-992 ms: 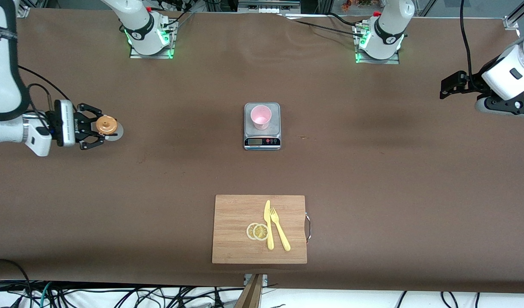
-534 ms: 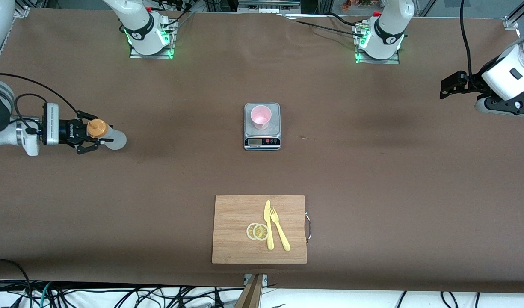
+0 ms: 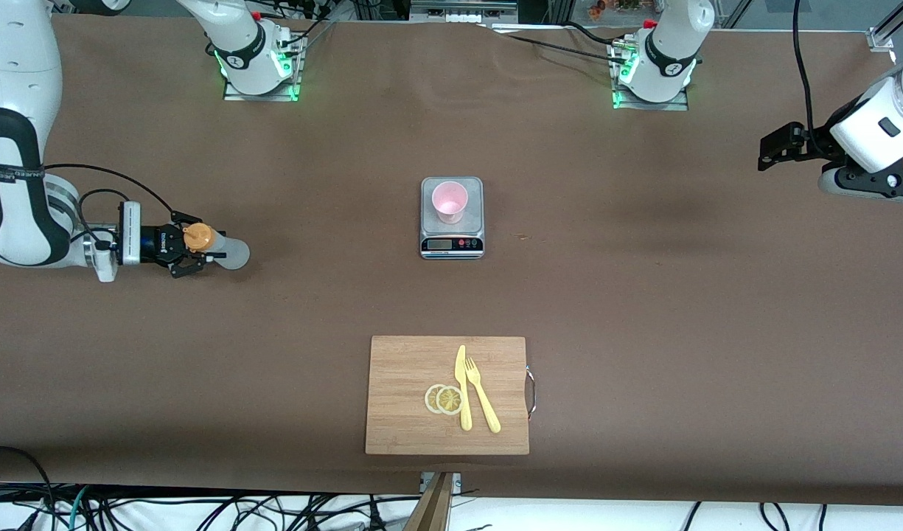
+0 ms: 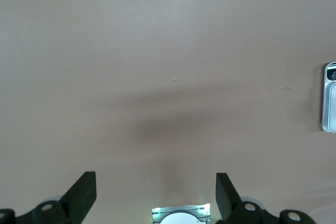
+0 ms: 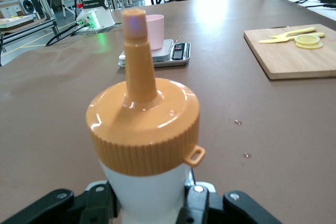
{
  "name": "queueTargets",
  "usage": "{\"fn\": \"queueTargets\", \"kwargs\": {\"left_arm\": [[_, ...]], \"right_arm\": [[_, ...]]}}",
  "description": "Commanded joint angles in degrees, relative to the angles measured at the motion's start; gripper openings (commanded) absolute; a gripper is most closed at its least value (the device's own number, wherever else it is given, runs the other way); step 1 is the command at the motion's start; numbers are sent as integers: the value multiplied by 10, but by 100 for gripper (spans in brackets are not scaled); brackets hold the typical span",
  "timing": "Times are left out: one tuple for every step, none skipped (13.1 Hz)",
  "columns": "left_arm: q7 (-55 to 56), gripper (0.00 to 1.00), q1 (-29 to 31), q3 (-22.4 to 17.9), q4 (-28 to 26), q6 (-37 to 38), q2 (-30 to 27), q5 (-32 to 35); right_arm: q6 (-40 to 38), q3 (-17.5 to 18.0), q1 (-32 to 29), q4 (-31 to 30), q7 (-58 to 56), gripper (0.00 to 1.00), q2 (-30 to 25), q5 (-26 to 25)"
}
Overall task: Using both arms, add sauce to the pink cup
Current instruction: 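Carry the sauce bottle back and lower it onto the table, then open the right gripper and withdraw it from the bottle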
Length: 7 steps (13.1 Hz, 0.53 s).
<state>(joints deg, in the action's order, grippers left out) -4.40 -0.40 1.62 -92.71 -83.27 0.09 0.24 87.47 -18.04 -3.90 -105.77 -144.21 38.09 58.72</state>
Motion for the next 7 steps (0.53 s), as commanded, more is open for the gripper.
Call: {"fn": "queueTargets", "kwargs": {"left_arm": [[-10,100,-3,-4,4,7,0,-2],[-10,100,-3,-4,4,7,0,-2],[-10,100,-3,-4,4,7,0,-2],[-10,100,-2,-4,4,7,-1,-2],[-10,100,-3,-4,4,7,0,-2],[-10,100,-3,-4,5,7,0,-2],[-10,100,-3,-4,4,7,0,-2]], "right_arm": [[-14,6,-16,12,-2,53,9,19],[-14,6,-16,12,-2,58,11,22],[-14,5,-16,12,-2,63,14,25],[-14,6,-17,12,-3,63,15,25],[-14,6,-18,13,-3,63,20,25],[-14,6,-19,19,-3,64,23,25],[-14,5,-19,21,0,77,25,26]]}}
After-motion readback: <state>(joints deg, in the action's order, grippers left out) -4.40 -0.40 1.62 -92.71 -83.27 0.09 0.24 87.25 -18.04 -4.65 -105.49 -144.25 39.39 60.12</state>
